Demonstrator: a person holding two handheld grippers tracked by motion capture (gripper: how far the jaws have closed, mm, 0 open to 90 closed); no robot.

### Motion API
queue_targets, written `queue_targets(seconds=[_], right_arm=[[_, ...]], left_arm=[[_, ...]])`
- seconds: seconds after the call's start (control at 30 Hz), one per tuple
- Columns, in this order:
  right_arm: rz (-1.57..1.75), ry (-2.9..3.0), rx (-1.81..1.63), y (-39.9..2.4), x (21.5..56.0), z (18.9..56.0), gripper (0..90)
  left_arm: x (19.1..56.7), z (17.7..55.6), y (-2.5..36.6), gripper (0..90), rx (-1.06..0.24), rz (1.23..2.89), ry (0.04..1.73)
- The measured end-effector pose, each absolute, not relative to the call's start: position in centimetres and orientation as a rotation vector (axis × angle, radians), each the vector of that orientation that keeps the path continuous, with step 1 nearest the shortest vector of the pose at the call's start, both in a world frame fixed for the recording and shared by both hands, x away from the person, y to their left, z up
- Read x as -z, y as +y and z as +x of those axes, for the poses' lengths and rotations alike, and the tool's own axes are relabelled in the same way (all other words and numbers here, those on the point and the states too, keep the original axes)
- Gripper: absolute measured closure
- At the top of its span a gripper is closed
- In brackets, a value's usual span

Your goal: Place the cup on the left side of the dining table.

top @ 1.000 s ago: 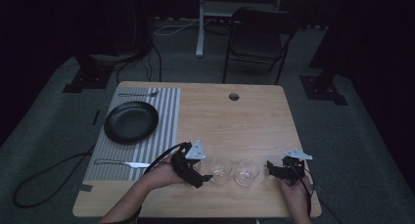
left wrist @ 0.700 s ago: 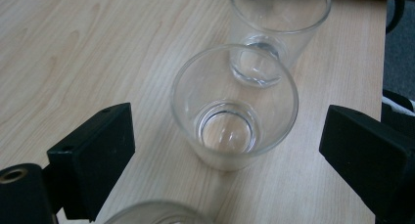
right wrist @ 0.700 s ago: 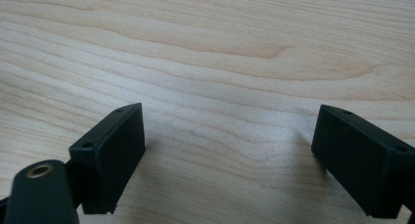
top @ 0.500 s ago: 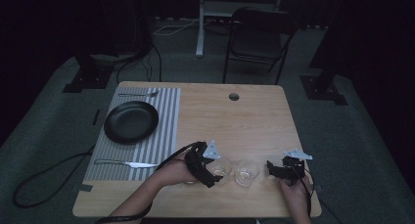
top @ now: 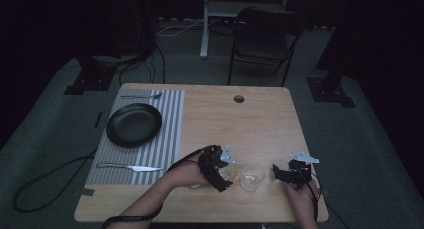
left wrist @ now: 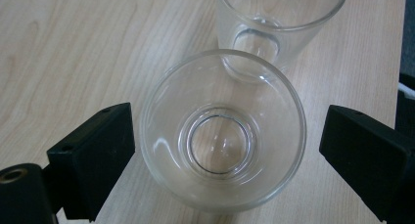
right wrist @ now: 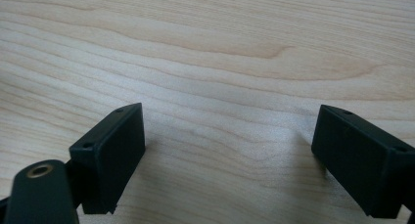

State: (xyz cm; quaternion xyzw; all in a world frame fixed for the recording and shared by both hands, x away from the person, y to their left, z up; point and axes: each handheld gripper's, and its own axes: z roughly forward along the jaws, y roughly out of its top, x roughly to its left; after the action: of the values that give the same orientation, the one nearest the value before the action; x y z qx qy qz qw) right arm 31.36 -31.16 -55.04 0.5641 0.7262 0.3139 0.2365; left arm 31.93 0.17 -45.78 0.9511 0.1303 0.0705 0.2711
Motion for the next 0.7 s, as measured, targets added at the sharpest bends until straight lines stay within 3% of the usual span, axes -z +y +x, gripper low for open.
queue_targets(seconds=[0.27, 0.33, 0.37, 0.7], right_arm=[[1.546, 1.991, -0.861, -31.2, 55.0, 31.4, 12.4], [1.547, 1.991, -0.861, -31.2, 55.0, 31.4, 12.4], [1.547, 1.991, -0.861, -31.2, 55.0, 31.4, 12.4], [1.546, 1.991, -0.861, -31.2, 55.0, 31.4, 12.4]], left_arm=[[46.4, 32.4, -0.6, 6.7, -0.162, 2.623, 0.360], [46.5, 32.5, -0.5, 7.8, -0.145, 2.622, 0.371], [46.6, 32.6, -0.6, 15.5, -0.157, 2.622, 0.374], [47.0, 32.4, -1.7, 17.0, -0.202, 2.700, 0.379]])
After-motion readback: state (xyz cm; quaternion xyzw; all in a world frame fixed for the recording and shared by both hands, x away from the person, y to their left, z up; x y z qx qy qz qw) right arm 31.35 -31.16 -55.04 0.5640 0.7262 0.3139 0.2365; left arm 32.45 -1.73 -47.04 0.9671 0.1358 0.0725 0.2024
